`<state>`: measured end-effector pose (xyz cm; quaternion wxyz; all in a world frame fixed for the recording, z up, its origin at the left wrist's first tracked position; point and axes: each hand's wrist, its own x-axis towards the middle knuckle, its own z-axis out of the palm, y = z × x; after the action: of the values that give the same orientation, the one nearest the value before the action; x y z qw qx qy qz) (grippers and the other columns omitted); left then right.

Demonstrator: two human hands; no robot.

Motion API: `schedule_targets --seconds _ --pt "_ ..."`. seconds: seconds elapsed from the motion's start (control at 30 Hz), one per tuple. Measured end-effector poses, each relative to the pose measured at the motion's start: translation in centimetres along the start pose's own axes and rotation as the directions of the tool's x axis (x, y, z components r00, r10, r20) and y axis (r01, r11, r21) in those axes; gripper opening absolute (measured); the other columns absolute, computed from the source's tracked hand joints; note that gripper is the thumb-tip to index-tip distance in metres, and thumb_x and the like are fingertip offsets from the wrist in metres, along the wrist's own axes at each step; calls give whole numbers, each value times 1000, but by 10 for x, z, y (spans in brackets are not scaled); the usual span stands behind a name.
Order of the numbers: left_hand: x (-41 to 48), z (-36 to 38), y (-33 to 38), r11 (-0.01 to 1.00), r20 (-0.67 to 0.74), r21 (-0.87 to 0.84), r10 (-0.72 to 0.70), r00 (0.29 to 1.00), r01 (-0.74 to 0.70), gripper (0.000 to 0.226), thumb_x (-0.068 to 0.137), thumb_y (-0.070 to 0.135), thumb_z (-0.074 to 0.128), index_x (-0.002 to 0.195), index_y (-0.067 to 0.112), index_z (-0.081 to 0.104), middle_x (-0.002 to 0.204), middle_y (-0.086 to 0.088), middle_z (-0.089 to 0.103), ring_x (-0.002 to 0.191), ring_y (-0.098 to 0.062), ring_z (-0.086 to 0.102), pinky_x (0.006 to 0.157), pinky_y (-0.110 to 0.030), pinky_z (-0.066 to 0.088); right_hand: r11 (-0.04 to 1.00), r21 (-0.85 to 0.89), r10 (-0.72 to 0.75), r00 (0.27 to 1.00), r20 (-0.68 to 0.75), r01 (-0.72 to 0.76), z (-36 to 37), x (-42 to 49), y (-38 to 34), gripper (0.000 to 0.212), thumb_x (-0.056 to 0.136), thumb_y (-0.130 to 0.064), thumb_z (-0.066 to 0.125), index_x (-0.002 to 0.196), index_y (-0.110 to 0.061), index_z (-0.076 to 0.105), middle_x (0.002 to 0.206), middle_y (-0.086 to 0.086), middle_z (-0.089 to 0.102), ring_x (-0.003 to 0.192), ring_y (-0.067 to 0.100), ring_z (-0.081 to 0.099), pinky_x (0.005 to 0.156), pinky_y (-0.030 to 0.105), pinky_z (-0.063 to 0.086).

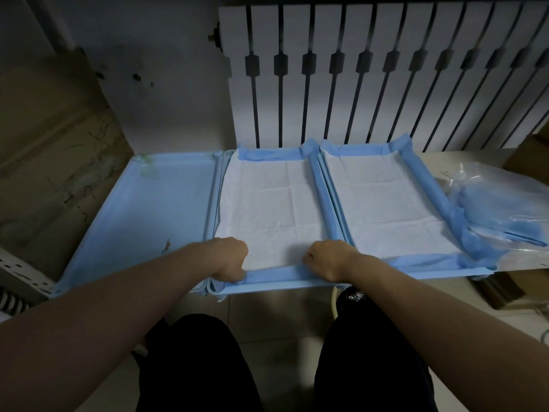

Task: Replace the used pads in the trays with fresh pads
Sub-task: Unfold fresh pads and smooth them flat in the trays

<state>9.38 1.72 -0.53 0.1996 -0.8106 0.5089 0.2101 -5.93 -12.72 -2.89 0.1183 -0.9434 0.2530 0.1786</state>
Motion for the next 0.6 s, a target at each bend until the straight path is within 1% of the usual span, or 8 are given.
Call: schedule_targets --seconds 0.03,0.1,0.2,0.27,0.33,0.4,0.5,0.6 --pt "3 -2 -1 998 -31 -59 -1 1000 0 38 93 31 53 63 10 42 77 -9 55 75 -22 50 63 -28 37 998 56 9 1000 15 -10 -6 2 -2 49 102 -40 24 117 -10 59 119 10 60 106 32 57 88 37 42" --pt "11 -4 0 993 -172 -120 -8 985 -13 37 94 45 49 86 9 51 98 -10 57 83 -22 52 69 -30 39 995 98 -10 1000 25 7 -19 8 -5 42 103 -33 24 120 -12 56 111 10 58 92 30 59 81 35 46" --pt "24 -1 4 995 -323 -94 -16 946 -15 67 87 63 50 125 8 44 123 -11 48 110 -28 51 85 -37 42 998 51 31 998 48 -33 -22 15 -3 16 88 -12 41 75 -11 50 85 10 56 65 24 55 58 29 43" --pt "31 4 6 998 -260 -63 -26 965 9 90 81 71 51 137 3 33 137 -18 39 124 -33 42 100 -41 39 998 -9 55 996 69 -55 -18 17 -1 18 79 -4 51 65 -12 46 73 10 57 66 25 60 60 32 52" --pt "37 11 5 997 -138 -17 -76 988 74 106 82 72 48 148 -3 13 153 -29 14 140 -42 20 113 -47 26 998 -36 58 994 92 -55 -18 18 2 20 70 2 57 60 -12 47 65 8 55 63 25 60 67 36 58" --pt "41 16 4 995 -95 14 -102 990 103 109 84 67 53 149 -5 1 155 -32 -5 144 -44 5 116 -49 18 997 -61 47 993 105 -41 -19 21 4 21 66 3 60 57 -11 48 61 6 53 60 24 58 67 34 57" --pt "42 14 2 996 -111 0 -94 989 95 106 80 68 57 147 -3 15 153 -31 10 141 -42 18 112 -47 27 995 -93 54 988 144 -40 -23 24 1 10 66 -1 63 62 -8 57 62 7 58 62 24 61 61 31 53" --pt "43 3 -1 994 -166 -67 -94 982 84 97 77 78 48 137 2 35 139 -21 39 126 -35 39 102 -42 36 997 -43 61 996 71 -58 -34 29 -6 17 81 -14 63 72 -11 49 70 5 56 60 20 58 59 28 50"
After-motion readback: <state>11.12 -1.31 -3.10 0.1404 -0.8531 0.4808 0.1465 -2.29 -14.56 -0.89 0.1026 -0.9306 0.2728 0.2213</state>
